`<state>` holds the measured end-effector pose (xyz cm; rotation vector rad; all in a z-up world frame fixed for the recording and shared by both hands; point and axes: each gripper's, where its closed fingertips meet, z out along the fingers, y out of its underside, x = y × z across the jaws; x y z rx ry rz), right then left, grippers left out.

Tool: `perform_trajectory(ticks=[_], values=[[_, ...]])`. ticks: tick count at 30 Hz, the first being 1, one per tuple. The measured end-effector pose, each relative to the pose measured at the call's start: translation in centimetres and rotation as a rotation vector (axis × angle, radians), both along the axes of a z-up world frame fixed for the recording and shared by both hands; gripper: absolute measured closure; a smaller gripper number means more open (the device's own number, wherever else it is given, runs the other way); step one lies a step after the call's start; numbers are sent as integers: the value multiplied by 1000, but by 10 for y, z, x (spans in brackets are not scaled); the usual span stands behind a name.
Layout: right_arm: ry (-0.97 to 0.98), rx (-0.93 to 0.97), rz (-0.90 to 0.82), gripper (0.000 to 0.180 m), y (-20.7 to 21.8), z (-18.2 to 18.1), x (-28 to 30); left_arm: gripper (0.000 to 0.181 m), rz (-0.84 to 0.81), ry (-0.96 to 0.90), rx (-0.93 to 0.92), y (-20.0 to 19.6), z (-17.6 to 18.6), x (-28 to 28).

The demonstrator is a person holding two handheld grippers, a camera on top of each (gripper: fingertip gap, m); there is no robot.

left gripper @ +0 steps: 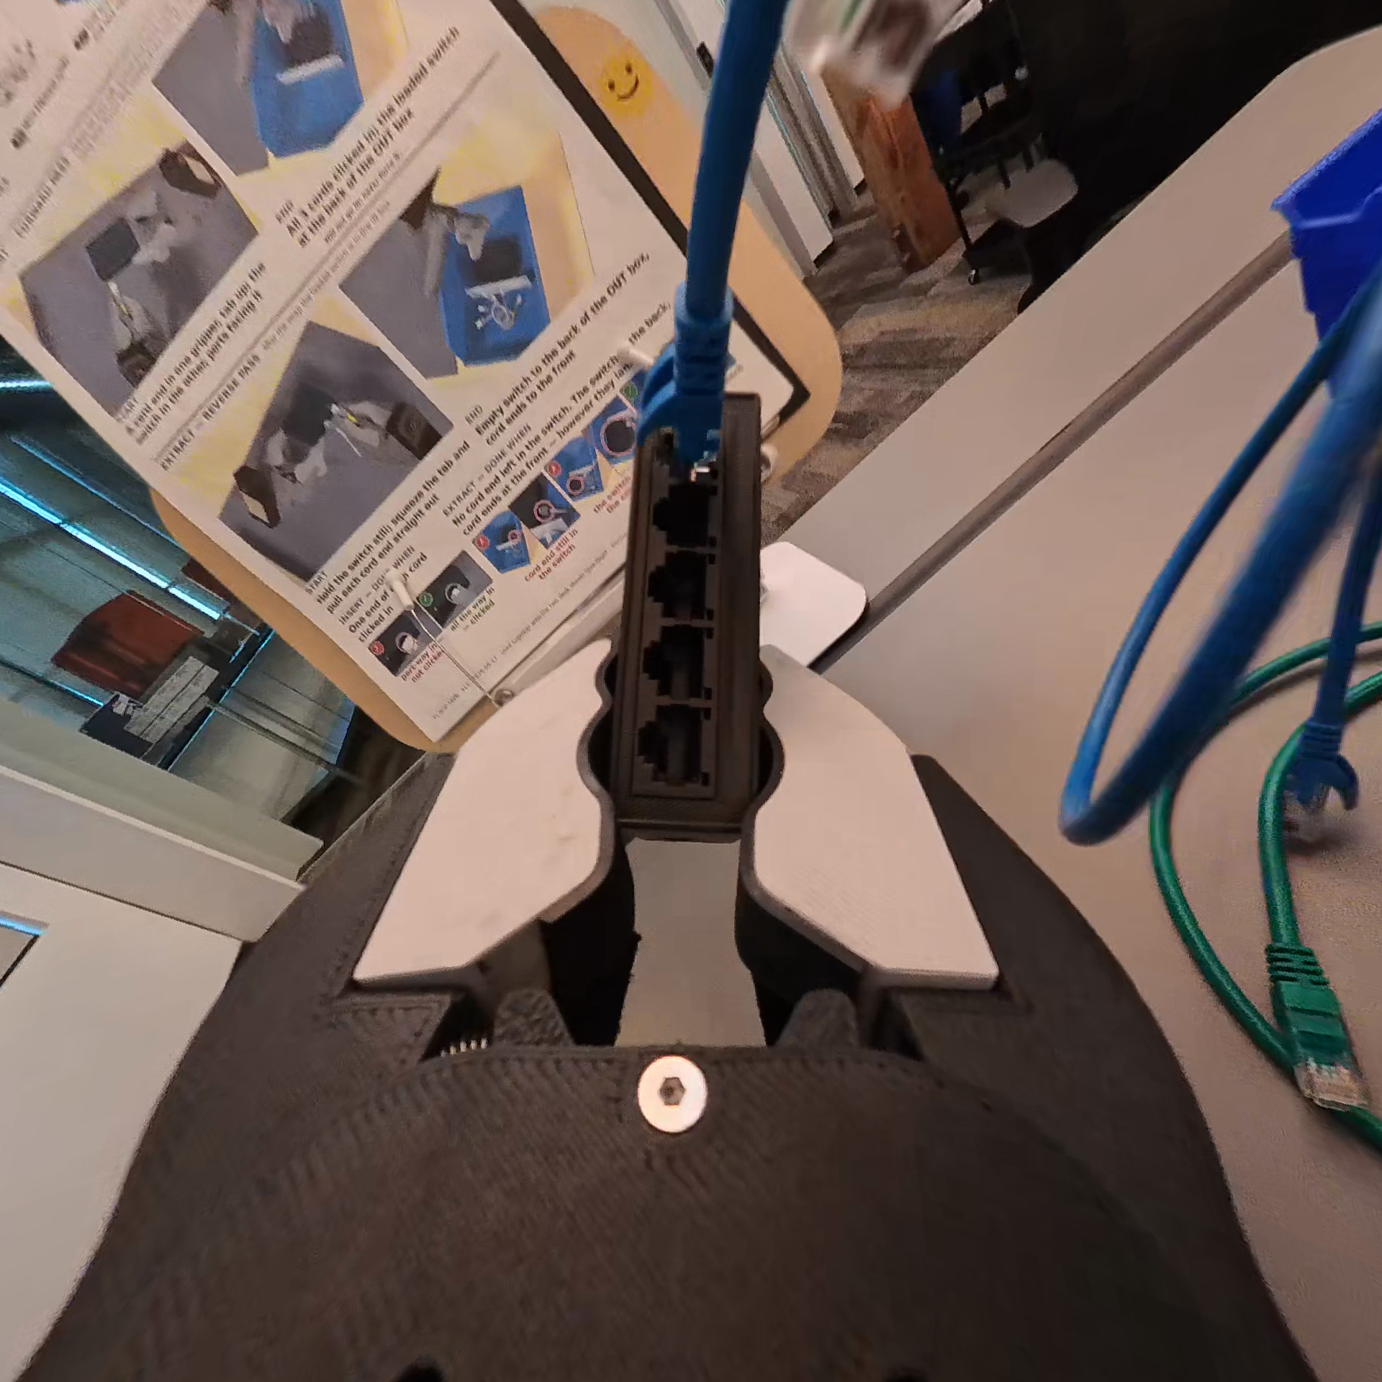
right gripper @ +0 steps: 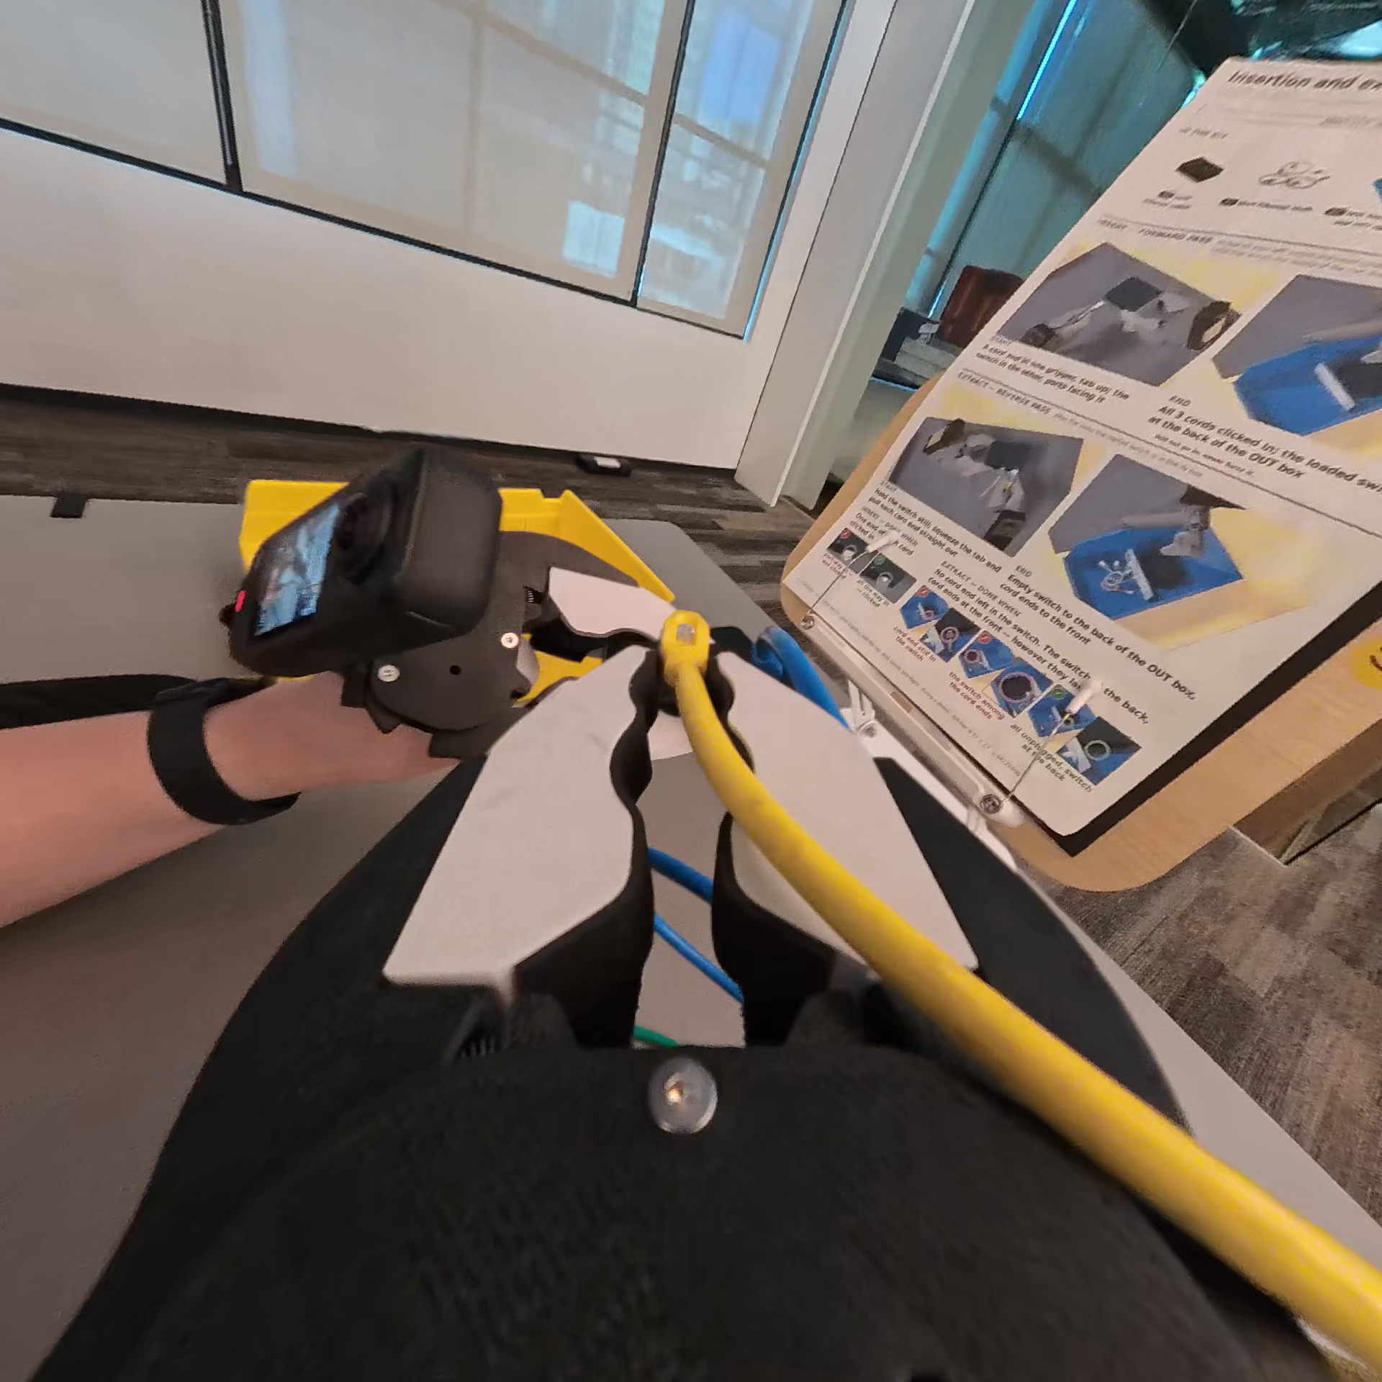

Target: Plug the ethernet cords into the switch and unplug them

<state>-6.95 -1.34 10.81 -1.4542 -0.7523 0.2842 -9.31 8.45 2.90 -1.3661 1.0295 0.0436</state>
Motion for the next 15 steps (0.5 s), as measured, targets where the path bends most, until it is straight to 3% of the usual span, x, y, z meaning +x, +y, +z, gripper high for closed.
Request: perform_trajectory(ticks=[4,15], values=[[-3,48,-17,167,-2,5,-3,152,-15,-14,79,-13,17,4],[-231,278,-227,167,-4,13,-5,152,39,2,263,-37,52,3]])
